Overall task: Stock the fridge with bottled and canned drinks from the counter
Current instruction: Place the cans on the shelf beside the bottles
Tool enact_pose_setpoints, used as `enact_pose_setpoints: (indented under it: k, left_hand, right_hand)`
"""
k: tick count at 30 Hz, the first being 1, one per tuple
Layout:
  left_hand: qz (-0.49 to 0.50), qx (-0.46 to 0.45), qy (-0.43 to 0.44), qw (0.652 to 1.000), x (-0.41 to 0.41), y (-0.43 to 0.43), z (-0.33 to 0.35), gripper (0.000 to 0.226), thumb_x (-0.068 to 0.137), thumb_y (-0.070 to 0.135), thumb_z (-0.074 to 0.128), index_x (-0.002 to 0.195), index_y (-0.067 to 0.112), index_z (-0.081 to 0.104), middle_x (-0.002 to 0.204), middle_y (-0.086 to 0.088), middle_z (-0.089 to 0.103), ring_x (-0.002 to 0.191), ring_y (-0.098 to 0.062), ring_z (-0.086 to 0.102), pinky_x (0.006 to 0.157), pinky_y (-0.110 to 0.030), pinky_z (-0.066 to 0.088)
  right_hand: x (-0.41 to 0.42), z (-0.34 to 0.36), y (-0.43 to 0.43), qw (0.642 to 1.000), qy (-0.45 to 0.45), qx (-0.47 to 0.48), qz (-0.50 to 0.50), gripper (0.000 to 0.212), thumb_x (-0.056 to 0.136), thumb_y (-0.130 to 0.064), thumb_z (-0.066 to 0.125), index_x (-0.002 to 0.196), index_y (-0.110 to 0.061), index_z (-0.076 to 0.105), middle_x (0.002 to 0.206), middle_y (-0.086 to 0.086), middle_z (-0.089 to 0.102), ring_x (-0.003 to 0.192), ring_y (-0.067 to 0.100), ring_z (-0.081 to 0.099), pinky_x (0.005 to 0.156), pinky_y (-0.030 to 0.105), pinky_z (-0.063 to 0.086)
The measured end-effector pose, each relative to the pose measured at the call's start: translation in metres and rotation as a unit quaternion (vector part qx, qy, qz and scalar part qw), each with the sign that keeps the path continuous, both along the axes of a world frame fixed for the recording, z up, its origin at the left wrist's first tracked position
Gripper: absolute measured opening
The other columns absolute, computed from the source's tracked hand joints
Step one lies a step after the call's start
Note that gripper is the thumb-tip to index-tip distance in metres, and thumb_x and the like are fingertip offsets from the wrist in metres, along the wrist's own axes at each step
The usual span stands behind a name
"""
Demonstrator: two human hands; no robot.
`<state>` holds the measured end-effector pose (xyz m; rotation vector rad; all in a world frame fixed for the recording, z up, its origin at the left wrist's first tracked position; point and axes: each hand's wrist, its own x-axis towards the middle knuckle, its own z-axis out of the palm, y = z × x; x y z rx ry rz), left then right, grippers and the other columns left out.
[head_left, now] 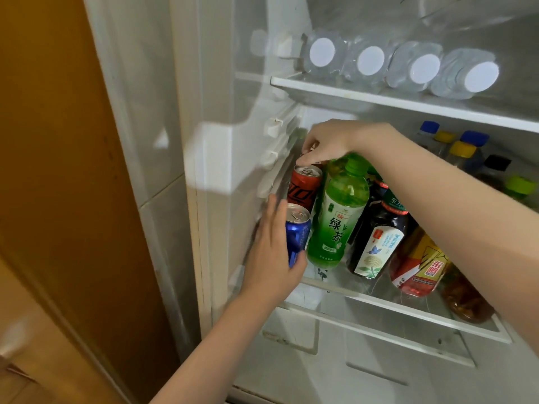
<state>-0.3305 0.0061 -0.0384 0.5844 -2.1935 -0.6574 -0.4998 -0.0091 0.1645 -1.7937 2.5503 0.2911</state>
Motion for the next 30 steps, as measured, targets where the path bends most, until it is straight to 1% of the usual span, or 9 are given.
enact_pose_setpoints:
  k: [4,8,11,13,16,20,23,27,30]
  left_hand:
    - [-0.003,0.021,0.041,0.999,0.001,0.007,-0.016,0.112,0.084,0.021,0.067,0.137,0.052,-0.027,0.148,0.033,-0.026,0.139,0.012,-0.016,0.106,0.000,-0.004]
    - [0.017,0.059,0.121,0.991,-0.002,0.015,-0.034,0.104,0.082,0.010,0.068,0.148,0.043,-0.005,0.157,0.019,0.004,0.143,0.008,0.004,0.107,0.000,0.010]
    - [0.035,0.135,0.173,0.975,-0.005,0.019,-0.041,0.097,0.081,0.012,0.068,0.145,0.051,0.005,0.147,0.034,0.019,0.138,0.008,0.025,0.109,-0.015,0.032]
    - [0.052,0.155,0.187,0.969,-0.009,0.020,-0.041,0.092,0.080,0.013,0.069,0.145,0.048,0.014,0.140,0.041,0.024,0.134,0.004,0.034,0.107,-0.031,0.041]
    - [0.082,0.154,0.209,0.962,-0.018,0.019,-0.041,0.082,0.076,0.014,0.075,0.142,0.032,0.030,0.142,0.014,0.041,0.131,-0.010,0.043,0.105,-0.043,0.043]
    - [0.096,0.183,0.229,0.951,-0.032,0.018,-0.041,0.075,0.074,0.011,0.076,0.139,0.016,0.039,0.137,-0.001,0.048,0.127,-0.016,0.048,0.102,-0.043,0.046]
    - [0.080,0.189,0.240,0.949,-0.033,0.018,-0.045,0.075,0.071,0.010,0.071,0.138,0.018,0.039,0.134,0.005,0.051,0.122,-0.010,0.052,0.099,-0.036,0.049]
    - [0.075,0.211,0.269,0.937,-0.032,0.014,-0.048,0.076,0.069,0.008,0.068,0.135,0.028,0.036,0.123,0.036,0.048,0.118,0.010,0.050,0.092,-0.007,0.042]
    - [0.086,0.219,0.263,0.936,-0.033,0.011,-0.047,0.078,0.068,0.006,0.075,0.134,0.030,0.040,0.122,0.032,0.052,0.115,0.011,0.052,0.093,-0.007,0.042]
  right_hand:
    - [0.014,-0.002,0.044,0.984,-0.071,-0.162,0.030,0.038,0.089,-0.045,0.053,0.120,-0.023,0.061,0.120,-0.001,0.063,0.110,0.016,0.055,0.089,0.026,0.042]
    - [0.024,-0.028,0.090,0.932,-0.084,-0.344,0.076,0.029,0.089,-0.030,0.060,0.114,-0.018,0.066,0.113,-0.001,0.068,0.104,0.013,0.061,0.092,0.019,0.040]
    - [0.026,-0.060,0.113,0.890,-0.045,-0.451,0.052,0.028,0.087,-0.019,0.063,0.113,-0.010,0.066,0.116,0.005,0.065,0.111,0.020,0.058,0.093,0.010,0.030]
    - [0.028,-0.078,0.120,0.866,-0.023,-0.498,0.033,0.032,0.084,-0.016,0.065,0.115,-0.007,0.065,0.121,0.009,0.061,0.116,0.022,0.053,0.099,0.013,0.029]
    - [0.032,-0.096,0.126,0.844,0.010,-0.535,0.041,0.031,0.084,-0.016,0.064,0.113,-0.004,0.065,0.124,0.012,0.058,0.118,0.026,0.053,0.102,0.029,0.037]
    - [0.042,-0.115,0.137,0.811,0.020,-0.583,0.045,0.020,0.083,-0.010,0.062,0.101,-0.004,0.069,0.115,0.011,0.062,0.110,0.024,0.058,0.096,0.024,0.040]
    - [0.048,-0.138,0.151,0.797,-0.001,-0.603,0.031,0.015,0.083,-0.007,0.060,0.095,-0.004,0.069,0.110,0.010,0.064,0.105,0.021,0.058,0.094,0.023,0.041]
    - [0.053,-0.181,0.174,0.806,-0.032,-0.591,-0.003,0.015,0.085,-0.010,0.055,0.091,-0.006,0.068,0.103,0.006,0.066,0.100,0.019,0.060,0.090,0.024,0.044]
    - [0.055,-0.216,0.189,0.838,-0.038,-0.542,-0.042,0.017,0.082,-0.008,0.057,0.095,-0.006,0.069,0.104,0.006,0.066,0.100,0.022,0.061,0.090,0.024,0.044]
